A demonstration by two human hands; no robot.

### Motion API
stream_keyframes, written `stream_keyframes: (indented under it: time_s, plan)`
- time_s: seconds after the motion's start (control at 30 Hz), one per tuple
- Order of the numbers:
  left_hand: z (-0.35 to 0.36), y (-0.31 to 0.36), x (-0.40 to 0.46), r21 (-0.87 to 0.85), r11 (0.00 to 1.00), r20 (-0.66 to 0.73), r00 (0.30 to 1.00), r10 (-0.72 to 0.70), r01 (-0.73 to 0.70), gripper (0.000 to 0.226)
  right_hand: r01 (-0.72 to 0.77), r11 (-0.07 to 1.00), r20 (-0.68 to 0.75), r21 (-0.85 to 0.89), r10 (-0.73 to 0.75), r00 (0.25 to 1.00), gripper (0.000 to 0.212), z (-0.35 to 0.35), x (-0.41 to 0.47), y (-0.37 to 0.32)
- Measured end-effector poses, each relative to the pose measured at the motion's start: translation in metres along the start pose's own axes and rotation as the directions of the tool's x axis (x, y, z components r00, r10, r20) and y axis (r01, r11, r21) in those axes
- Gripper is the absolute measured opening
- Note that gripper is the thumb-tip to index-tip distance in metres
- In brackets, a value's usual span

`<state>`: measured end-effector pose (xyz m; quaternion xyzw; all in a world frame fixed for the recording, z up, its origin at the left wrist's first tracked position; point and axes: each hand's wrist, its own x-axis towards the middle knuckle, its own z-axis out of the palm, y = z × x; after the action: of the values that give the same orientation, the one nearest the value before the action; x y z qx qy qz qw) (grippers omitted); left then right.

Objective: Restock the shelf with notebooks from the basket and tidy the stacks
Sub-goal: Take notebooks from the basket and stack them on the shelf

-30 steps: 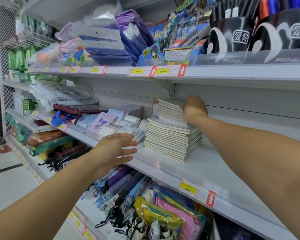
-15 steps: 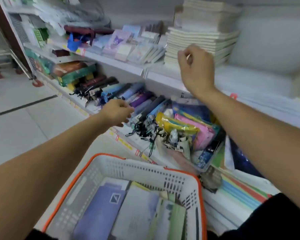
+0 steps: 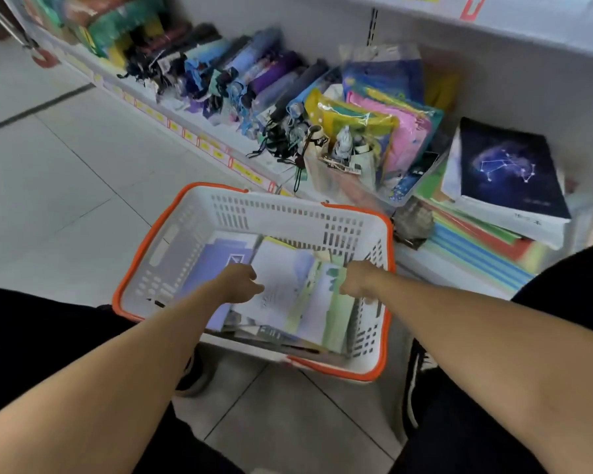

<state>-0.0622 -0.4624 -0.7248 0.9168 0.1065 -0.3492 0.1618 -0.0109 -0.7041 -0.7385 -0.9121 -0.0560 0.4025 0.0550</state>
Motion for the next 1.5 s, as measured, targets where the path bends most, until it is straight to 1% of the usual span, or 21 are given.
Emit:
stream_keyframes:
  time_s: [0.07,0.17,0.23,0.3,0.33,0.37,0.43,0.5,0.57,0.63,0.77,0.9,1.0,1.03,1.1,1.17,1.23,1.3,1.37,1.43,1.5]
  plan:
    - [-0.001,-0.008,0.003,0.018,1.000,-0.014,1.000,0.000,0.000,0.035,-0.057,0.997,-0.017,-0.045,0.056,0.998,0.030,0.008,0.001,0.009]
    - [-0.008,-0.015,0.009,0.060,0.998,-0.017,0.999,-0.027,0.028,0.032,-0.186,0.982,0.023,0.010,0.186,0.982,0.054,0.011,-0.004,0.030]
    - [-0.008,-0.017,0.013,0.102,0.989,-0.006,0.995,-0.104,0.104,0.052,-0.282,0.947,0.141,0.151,0.261,0.955,0.063,0.007,-0.011,0.047]
    - [0.000,-0.017,0.017,0.155,0.978,0.020,0.989,-0.147,0.143,0.070,-0.345,0.885,0.313,0.313,0.247,0.917,0.072,0.003,-0.025,0.061]
    - [0.005,-0.016,0.022,0.174,0.974,0.038,0.987,-0.154,0.145,0.072,-0.348,0.883,0.327,0.315,0.243,0.913,0.076,0.004,-0.025,0.068]
    - [0.012,-0.016,0.029,0.180,0.973,0.057,0.986,-0.158,0.146,0.075,-0.326,0.908,0.247,0.264,0.263,0.932,0.078,0.006,-0.022,0.073]
    - [0.024,-0.012,0.038,0.166,0.975,0.099,0.982,-0.162,0.144,0.085,-0.205,0.965,-0.047,0.164,0.215,0.975,0.084,0.013,-0.011,0.074]
    - [0.031,-0.001,0.045,0.132,0.984,0.135,0.982,-0.134,0.116,0.093,-0.035,0.965,-0.198,0.260,0.089,0.976,0.086,0.024,-0.002,0.065]
    - [0.032,0.012,0.050,0.078,0.989,0.138,0.982,-0.132,0.122,0.100,0.099,0.930,-0.219,0.354,-0.020,0.976,0.083,0.034,0.004,0.046]
    - [0.029,0.016,0.060,0.049,0.990,0.121,0.984,-0.134,0.129,0.103,0.139,0.887,-0.175,0.439,-0.067,0.982,0.079,0.042,0.011,0.020]
    - [0.019,-0.005,0.075,-0.017,0.985,0.041,0.984,-0.172,0.173,0.099,0.071,0.644,-0.007,0.762,-0.102,0.995,0.071,0.057,0.028,-0.032]
    - [0.025,-0.024,0.071,-0.173,0.956,-0.003,0.970,-0.243,0.238,0.103,-0.002,0.516,0.095,0.856,-0.154,0.983,0.031,0.065,0.035,-0.071]
    - [0.023,-0.036,0.069,-0.363,0.877,-0.032,0.936,-0.350,0.316,0.097,-0.064,0.428,0.106,0.901,-0.076,0.991,0.030,0.066,0.040,-0.086]
    - [0.022,-0.041,0.068,-0.405,0.865,-0.032,0.941,-0.337,0.296,0.090,-0.093,0.389,0.123,0.917,-0.052,0.991,0.029,0.065,0.039,-0.086]
    - [0.017,-0.042,0.059,-0.531,0.828,0.010,0.979,-0.204,0.178,0.064,-0.141,0.327,0.165,0.935,-0.049,0.985,0.030,0.061,0.036,-0.079]
    - [0.006,-0.036,0.043,-0.741,0.660,0.155,0.988,-0.017,0.128,0.039,-0.164,0.275,0.199,0.947,-0.102,0.975,0.032,0.051,0.033,-0.068]
    - [-0.012,-0.025,0.030,-0.859,0.503,0.220,0.954,0.202,0.091,0.034,-0.135,0.165,0.169,0.977,-0.208,0.963,0.030,0.035,0.028,-0.056]
    - [-0.039,-0.012,0.026,-0.921,0.385,0.173,0.953,0.249,0.066,0.034,-0.058,0.050,0.071,0.997,-0.310,0.948,0.028,0.009,0.020,-0.047]
    - [-0.067,-0.001,0.021,-0.954,0.299,0.069,0.971,0.228,-0.002,0.037,0.050,0.010,-0.043,0.999,-0.372,0.927,0.025,-0.027,0.007,-0.047]
    - [-0.093,0.007,0.014,-0.950,0.294,-0.035,0.971,0.235,-0.106,0.039,0.178,0.030,-0.155,0.984,-0.359,0.920,0.019,-0.065,-0.009,-0.051]
    - [-0.112,0.013,0.004,-0.925,0.353,-0.062,0.970,0.233,-0.144,0.035,0.282,0.078,-0.250,0.956,-0.284,0.926,0.025,-0.095,-0.022,-0.055]
